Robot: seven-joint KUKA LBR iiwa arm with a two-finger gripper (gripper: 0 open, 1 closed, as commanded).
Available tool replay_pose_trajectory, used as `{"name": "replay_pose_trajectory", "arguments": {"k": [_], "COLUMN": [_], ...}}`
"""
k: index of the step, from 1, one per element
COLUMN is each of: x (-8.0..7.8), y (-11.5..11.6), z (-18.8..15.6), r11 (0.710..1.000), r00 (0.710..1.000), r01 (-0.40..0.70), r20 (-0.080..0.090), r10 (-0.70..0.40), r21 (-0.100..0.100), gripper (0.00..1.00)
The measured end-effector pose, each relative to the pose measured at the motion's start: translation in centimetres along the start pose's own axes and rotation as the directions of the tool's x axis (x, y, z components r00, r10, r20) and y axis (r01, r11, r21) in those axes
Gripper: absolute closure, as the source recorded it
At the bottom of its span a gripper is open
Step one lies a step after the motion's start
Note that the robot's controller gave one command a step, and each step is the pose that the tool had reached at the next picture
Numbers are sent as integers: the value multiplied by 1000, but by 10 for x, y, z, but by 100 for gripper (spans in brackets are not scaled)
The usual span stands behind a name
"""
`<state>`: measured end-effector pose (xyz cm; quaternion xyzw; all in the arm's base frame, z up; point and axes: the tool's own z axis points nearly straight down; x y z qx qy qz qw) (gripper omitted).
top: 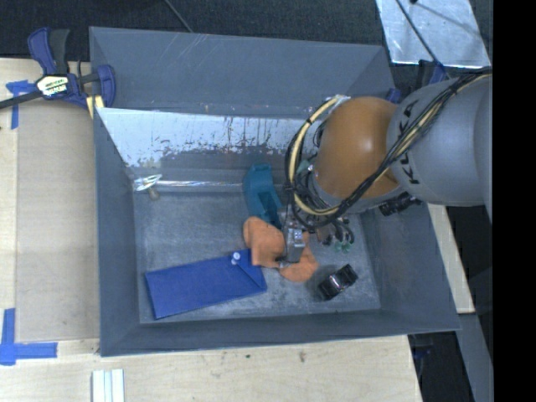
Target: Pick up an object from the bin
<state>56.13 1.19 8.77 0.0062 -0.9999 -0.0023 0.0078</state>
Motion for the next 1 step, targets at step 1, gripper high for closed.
{"name": "replay_pose_trajectory", "arguments": {"k": [1], "x": [24], "y": [-13], "z": [-138], "r11": [1000], "r00": [1000], "r01": [-6], "r20": [21], "r10": [5], "r21": [5], "gripper": [100]}}
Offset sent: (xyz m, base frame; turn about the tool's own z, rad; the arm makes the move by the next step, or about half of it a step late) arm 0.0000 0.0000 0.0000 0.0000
